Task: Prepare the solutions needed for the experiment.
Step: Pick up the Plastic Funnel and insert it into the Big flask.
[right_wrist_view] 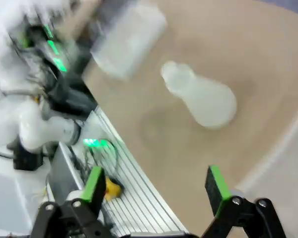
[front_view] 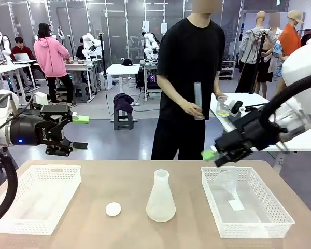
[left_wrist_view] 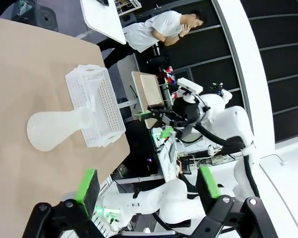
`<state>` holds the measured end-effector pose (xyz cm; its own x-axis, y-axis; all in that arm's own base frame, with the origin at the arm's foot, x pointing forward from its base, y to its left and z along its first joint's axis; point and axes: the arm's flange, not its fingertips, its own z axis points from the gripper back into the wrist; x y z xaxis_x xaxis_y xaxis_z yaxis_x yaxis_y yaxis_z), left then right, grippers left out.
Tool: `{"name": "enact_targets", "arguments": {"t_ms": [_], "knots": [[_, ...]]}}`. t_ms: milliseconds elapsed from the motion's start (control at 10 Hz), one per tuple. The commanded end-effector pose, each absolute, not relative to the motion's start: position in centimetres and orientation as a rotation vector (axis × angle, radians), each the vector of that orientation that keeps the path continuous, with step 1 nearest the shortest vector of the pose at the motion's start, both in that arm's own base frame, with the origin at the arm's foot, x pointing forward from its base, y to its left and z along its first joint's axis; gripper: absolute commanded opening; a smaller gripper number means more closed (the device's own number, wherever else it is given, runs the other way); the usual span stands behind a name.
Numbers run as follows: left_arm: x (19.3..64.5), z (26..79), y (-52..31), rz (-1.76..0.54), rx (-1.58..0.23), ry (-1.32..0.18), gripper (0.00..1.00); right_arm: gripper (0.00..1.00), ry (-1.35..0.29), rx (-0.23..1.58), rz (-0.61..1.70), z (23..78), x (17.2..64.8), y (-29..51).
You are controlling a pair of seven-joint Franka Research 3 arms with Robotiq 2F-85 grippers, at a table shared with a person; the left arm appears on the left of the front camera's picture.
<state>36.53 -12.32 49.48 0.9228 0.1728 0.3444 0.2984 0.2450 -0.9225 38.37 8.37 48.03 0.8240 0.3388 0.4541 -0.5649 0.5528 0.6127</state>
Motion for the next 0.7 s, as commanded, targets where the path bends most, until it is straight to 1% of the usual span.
{"name": "enact_targets", "arguments": {"t_ms": [0,200,400,500,600], "knots": [[35.1,49.4,-10.0,-0.113,-1.374,-0.367,1.0,1.0,-0.317,0.628,0.78,49.3,41.6,5.3],[33.9,49.0,-8.7,-0.087,-1.374,-0.282,1.0,1.0,-0.287,0.483,0.991,49.7,45.3,3.6],[33.7,48.5,-8.3,-0.081,-1.399,-0.265,1.0,1.0,-0.244,0.357,1.192,49.3,49.4,3.2],[33.7,48.3,-8.1,-0.092,-1.419,-0.267,1.0,1.0,-0.253,0.304,1.209,48.9,51.3,3.2],[35.7,49.3,-8.9,-0.076,-1.383,-0.293,1.0,1.0,-0.249,0.232,1.2,48.4,53.9,3.3]]}}
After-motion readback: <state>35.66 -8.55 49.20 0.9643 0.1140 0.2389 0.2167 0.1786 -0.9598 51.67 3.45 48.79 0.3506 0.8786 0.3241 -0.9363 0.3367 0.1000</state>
